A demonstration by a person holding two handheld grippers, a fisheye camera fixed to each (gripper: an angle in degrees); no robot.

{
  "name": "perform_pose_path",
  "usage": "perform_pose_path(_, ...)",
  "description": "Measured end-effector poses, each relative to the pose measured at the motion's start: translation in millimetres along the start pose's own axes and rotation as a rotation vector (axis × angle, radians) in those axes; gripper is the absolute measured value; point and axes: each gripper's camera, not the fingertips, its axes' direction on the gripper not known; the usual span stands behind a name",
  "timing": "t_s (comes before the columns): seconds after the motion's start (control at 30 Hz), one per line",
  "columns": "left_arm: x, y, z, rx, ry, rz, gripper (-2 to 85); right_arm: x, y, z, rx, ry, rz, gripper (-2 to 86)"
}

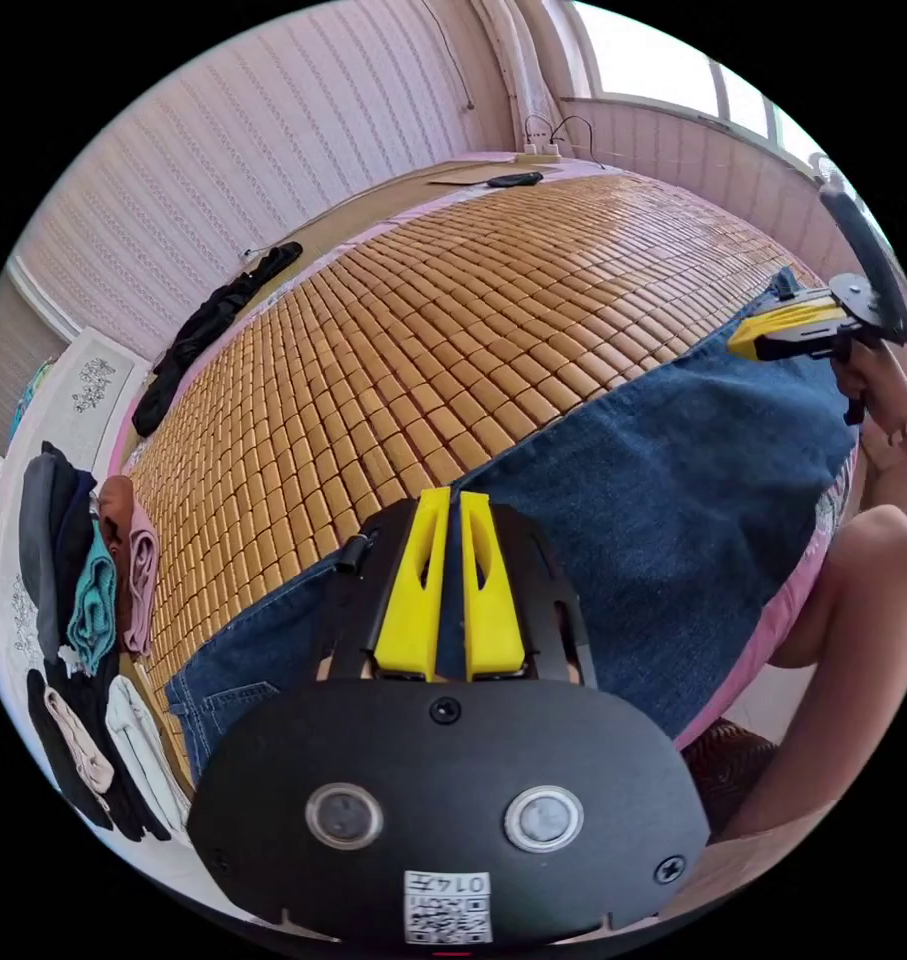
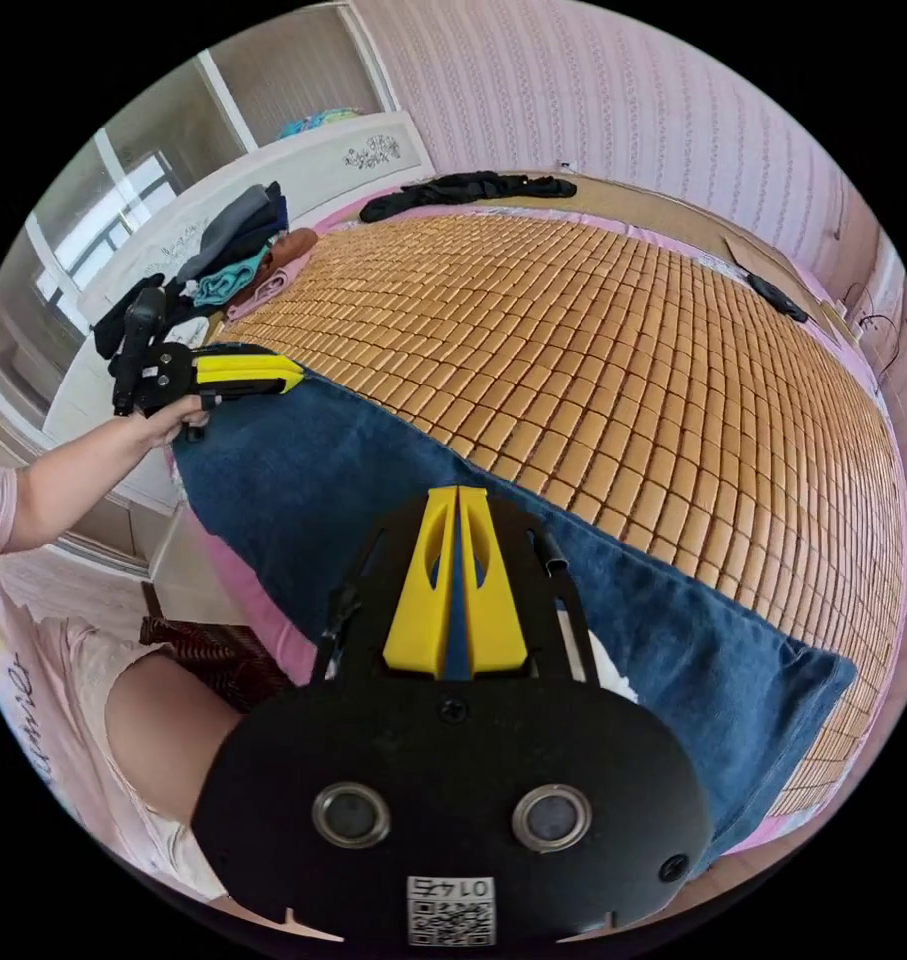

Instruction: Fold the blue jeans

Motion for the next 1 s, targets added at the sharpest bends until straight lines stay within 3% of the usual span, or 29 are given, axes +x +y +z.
perform_pose_path(0.07, 9.4, 10.0, -22.6, 0.036, 0.021, 0.043, 0.7, -9.3, 19.0, -13.1, -0.023, -0.061, -0.021, -0.2)
perform_pose_path(0.13, 31.0, 31.0, -44.7, 0.027, 0.162, 0.097, 1.7, -19.4, 32.7, -13.4, -0.116, -0.117, -0.034, -0.2)
perform_pose_path(0.23, 62.8, 61.5, -54.2, 0.042, 0.305, 0.132, 4.5, -29.5, 36.3, 8.1, -0.317, -0.01, -0.08, -0.3)
perform_pose_path(0.37, 83.5, 81.4, -29.0, -0.087, 0.265, 0.162, 5.4, -32.7, 24.2, 11.2, -0.312, -0.012, -0.063, -0.3)
perform_pose_path(0.47, 80.3, 86.5, -30.1, -0.087, 0.281, 0.194, 2.1, -36.0, 4.1, 15.1, -0.36, -0.017, -0.023, -0.4)
perform_pose_path(0.67, 59.9, 88.4, -27.4, -0.14, 0.401, 0.044, -0.7, -68.1, -33.7, 26.2, -0.446, 0.084, -0.126, -0.5)
perform_pose_path(0.77, 68.6, 88.3, -50.7, -0.067, 0.375, 0.084, -0.9, -74.8, -62.9, 25.3, -0.562, 0.053, -0.128, -0.8)
perform_pose_path(0.9, 104.7, 84.2, -55.4, 0.006, 0.194, 0.142, -1.0, -108.5, -138.6, 22.2, -0.378, 0.01, -0.175, -0.9)
perform_pose_path(1.0, 123.9, 78.0, -46.6, 0.044, 0.118, 0.082, -1.0, -150.6, -197.6, 53.9, -0.345, 0.12, -0.293, -0.8)
